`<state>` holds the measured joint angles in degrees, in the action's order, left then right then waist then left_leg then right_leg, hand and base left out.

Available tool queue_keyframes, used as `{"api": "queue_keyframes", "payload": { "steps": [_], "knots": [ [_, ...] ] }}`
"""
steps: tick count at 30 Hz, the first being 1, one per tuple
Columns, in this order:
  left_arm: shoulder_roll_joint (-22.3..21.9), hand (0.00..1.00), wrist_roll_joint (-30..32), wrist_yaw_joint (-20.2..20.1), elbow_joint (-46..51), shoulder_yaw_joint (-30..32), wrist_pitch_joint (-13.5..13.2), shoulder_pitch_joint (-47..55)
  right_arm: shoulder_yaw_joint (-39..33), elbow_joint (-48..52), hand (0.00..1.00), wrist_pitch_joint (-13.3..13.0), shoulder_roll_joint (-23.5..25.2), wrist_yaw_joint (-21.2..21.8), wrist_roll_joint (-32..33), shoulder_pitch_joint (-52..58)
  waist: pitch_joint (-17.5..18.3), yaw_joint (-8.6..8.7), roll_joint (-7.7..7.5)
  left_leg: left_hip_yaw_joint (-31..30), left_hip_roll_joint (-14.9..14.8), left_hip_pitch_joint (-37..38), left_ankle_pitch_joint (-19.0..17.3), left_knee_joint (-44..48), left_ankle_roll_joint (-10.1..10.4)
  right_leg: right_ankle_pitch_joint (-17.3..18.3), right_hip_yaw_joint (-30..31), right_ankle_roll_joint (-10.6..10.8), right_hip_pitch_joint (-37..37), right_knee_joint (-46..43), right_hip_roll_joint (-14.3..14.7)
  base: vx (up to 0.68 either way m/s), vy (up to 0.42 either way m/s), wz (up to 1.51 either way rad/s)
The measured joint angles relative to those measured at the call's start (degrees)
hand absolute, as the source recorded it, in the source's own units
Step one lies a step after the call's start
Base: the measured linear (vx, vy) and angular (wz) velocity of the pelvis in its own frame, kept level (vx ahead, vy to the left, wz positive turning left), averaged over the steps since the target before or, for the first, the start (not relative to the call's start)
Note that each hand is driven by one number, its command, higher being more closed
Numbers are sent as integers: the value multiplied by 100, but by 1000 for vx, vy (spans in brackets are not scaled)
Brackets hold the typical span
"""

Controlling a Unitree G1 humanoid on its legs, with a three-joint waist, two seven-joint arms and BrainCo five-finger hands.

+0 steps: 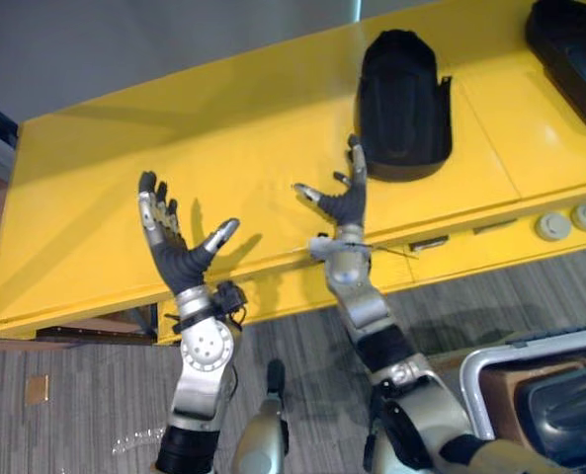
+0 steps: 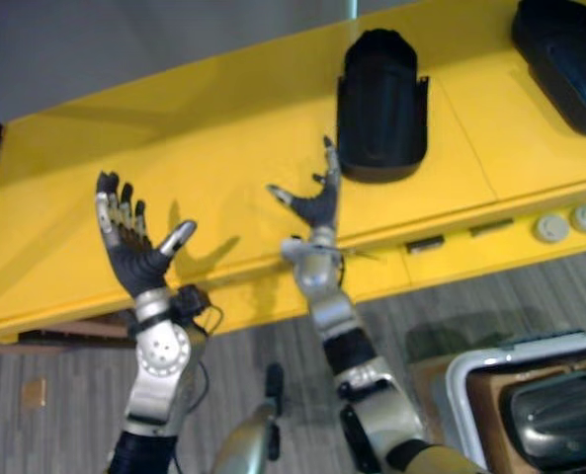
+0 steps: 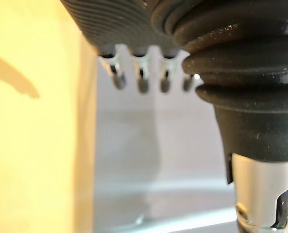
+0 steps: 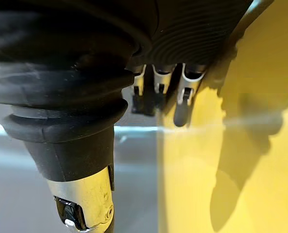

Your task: Walk over and take plastic housings, then place them on the shelf

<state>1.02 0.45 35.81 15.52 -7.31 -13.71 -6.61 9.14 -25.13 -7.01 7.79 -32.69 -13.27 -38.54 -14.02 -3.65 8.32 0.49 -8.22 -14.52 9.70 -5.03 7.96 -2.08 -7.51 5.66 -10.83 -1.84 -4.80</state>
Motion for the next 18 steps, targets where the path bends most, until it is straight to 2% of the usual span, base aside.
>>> {"api": "queue_keyframes", "payload": {
  "steps": [9, 18],
  "knots": [
    [-149, 0, 14, -5, -1, 16, 2, 0, -88, 140, 0, 24, 23, -129, -112, 173, -24, 134, -44, 12, 7, 20, 1, -4, -1, -1, -1, 12, 4, -4, -14, -1, 0, 0],
    [-149, 0, 13, -9, -108, 6, 5, -5, -291, 244, 0, 13, 33, -269, -157, 215, -45, 155, -95, 11, 11, 19, 1, -4, -2, -5, -1, 17, 3, -2, -18, 0, 0, 0]
  ]
}}
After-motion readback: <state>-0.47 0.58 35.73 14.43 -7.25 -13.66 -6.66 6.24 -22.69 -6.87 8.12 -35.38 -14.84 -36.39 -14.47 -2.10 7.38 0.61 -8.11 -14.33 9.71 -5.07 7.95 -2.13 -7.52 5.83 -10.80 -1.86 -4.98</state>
